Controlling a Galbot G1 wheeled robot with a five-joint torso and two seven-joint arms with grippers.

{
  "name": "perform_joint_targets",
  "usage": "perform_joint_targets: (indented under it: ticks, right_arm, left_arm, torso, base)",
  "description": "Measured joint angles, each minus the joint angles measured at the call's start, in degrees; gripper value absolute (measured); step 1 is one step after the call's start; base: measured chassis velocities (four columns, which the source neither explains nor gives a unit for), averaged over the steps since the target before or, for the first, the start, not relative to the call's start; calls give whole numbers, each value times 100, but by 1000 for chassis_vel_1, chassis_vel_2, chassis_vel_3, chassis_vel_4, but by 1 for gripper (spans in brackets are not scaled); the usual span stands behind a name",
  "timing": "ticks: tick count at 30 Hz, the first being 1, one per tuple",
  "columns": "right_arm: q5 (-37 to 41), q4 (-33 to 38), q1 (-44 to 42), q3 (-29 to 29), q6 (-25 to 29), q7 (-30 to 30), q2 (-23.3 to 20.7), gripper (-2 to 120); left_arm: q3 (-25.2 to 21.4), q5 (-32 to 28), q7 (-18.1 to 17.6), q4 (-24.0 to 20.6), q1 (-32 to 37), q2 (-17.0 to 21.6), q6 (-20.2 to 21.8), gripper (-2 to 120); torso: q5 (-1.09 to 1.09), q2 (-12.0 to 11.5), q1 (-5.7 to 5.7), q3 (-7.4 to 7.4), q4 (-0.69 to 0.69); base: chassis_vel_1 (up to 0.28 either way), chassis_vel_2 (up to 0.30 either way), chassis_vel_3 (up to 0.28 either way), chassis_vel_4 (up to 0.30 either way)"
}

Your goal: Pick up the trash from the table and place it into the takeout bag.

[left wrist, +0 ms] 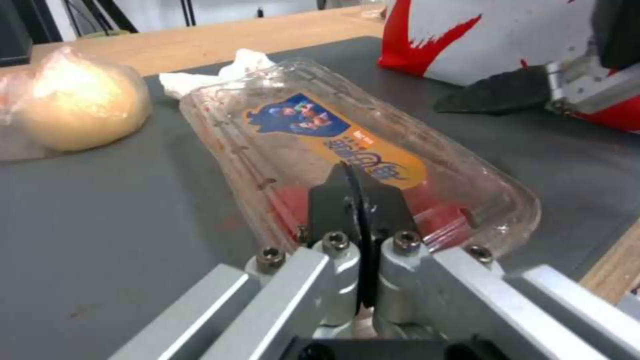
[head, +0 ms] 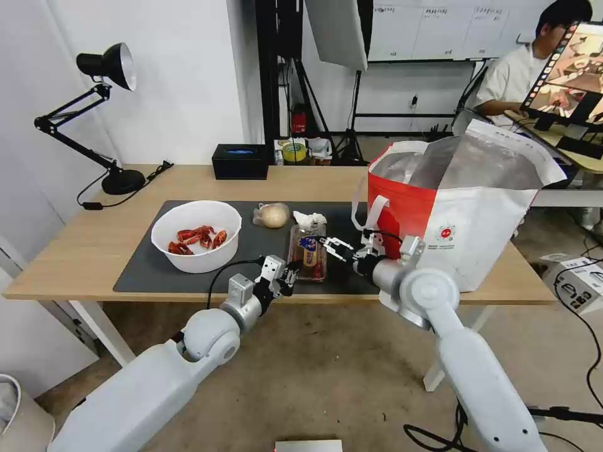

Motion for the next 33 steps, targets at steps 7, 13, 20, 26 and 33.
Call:
perform_joint_targets:
  ticks: [7,13,20,26,33]
  right_arm:
    - [35,-393,424,-232,-158,249,265,100]
    - [34,-630,676,-377,-221,394,423,100]
    - [30,-793,824,-475,-322,621,555,100]
    - [9,-773,817,-492,-358,688,540,100]
    - [-1,-794,833,-515,-389,704,529,100]
  left_arm:
    - [-20,-2,1,-3,40,7,-44,0]
    - [-54,-7,2,-34,67,20,-49,0]
    - [-87,-12,2,-94,131,33,-51,0]
    - [-116,-15,2,-122,172,28,-55,0]
    - [-116,-20,1,-136,174,19,-58,0]
  torso:
    - [0,0,0,0,0]
    - [0,0,0,0,0]
    - [0,0,-1,0,0]
    - [0,0,-1,0,0]
    - [0,0,-1,0,0]
  base:
    - [0,0,0,0]
    - [0,0,0,0]
    - [0,0,0,0]
    - [0,0,0,0]
    - [0,0,0,0]
